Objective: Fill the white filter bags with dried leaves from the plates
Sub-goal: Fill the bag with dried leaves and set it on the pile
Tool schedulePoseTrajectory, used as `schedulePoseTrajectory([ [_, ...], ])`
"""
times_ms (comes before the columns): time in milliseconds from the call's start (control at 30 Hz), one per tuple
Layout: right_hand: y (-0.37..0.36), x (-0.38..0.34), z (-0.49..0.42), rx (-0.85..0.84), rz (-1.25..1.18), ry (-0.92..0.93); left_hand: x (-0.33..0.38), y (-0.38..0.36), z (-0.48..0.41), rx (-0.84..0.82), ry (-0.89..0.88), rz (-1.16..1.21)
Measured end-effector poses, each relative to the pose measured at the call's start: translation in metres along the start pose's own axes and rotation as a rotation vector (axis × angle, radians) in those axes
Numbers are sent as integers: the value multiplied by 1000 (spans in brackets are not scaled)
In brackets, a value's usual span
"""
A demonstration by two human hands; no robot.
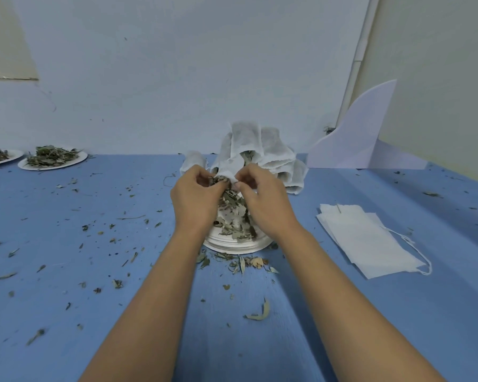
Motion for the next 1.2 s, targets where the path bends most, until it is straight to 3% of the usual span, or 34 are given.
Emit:
schedulePoseTrajectory([
  [167,-16,-12,6,-96,-63,56,-4,12,3,216,66,-25],
  [267,-17,-9,6,-65,-109,5,-6,12,3,239,82,-3],
  [333,-12,2,4,10,-146,-85,-5,6,2,156,71,41],
  [500,3,31,1,154,-333,-335,-1,-23,2,-289,100,124],
  [633,11,37,-1,206,-352,-382,7,-28,5,-441,-13,58],
  [1033,4,34,0,152,-351,-424,11,-12,7,-217,-92,-64],
  [1200,8,31,-2,54,-324,-378,6,-12,5,-223,-80,-76],
])
Point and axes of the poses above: each hand's wrist, its own z-axis away from the middle knuckle, its own y-axis out of the back of the hand, x = y × z, the point moved 7 cm from there along -z, towards the middle knuckle, and after that the axes turned 2 degrees about x, right-handed, at the moved point
